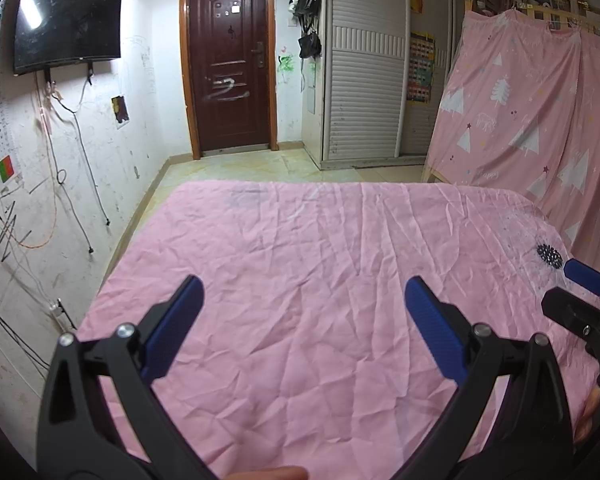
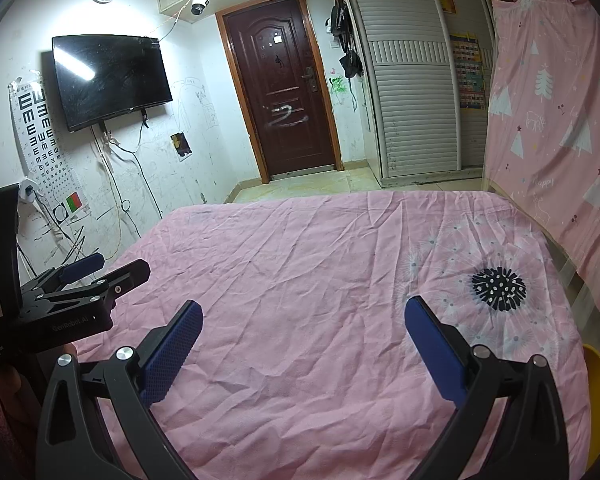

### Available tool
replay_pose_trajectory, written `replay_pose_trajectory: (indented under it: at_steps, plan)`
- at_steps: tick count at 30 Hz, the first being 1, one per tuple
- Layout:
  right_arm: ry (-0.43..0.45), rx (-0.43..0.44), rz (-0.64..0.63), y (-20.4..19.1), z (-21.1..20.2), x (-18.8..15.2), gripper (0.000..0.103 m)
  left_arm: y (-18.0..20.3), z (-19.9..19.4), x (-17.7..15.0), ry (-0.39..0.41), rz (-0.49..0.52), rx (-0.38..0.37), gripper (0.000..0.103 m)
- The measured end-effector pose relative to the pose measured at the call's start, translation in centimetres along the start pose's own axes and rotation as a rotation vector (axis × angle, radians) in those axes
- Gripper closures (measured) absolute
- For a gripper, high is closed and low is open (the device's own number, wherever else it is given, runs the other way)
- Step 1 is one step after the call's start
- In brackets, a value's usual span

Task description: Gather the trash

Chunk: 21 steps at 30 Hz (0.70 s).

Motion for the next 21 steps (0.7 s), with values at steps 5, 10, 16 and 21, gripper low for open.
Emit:
replay_pose_trajectory:
  at_steps: [5,10,16,21]
  plan:
    - [0.000,-0.001,0.000,-0.01,-0.03,-0.01,0.009,0.00,-0.02,-0.03,0.000,-0.003,0.001,0.006]
    - [0.000,-0.001,0.000,0.01,0.01,-0.01,0.009,-0.02,0.00,0.04,0.000,-0.001,0.001,0.006]
    - [0.000,-0.001,0.001,0.02,0.01,-0.01,0.009,0.00,-0.06,0.02,0.001,-0.001,0.004,0.006]
    - [0.000,-0.001,0.001,0.03,-0.03,-0.02,0.009,-0.02,-0.08,-0.09,0.004,0.002,0.006,0.006]
Point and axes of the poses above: each gripper's, at about its wrist camera, not at the fingertips, and z roughly the way its jaws point, y to its right, x to its top, the point moved 1 cm from there along z, roughly the way its jaws point, and after that the axes turned 13 degrees about -x, right-handed, at the moved point
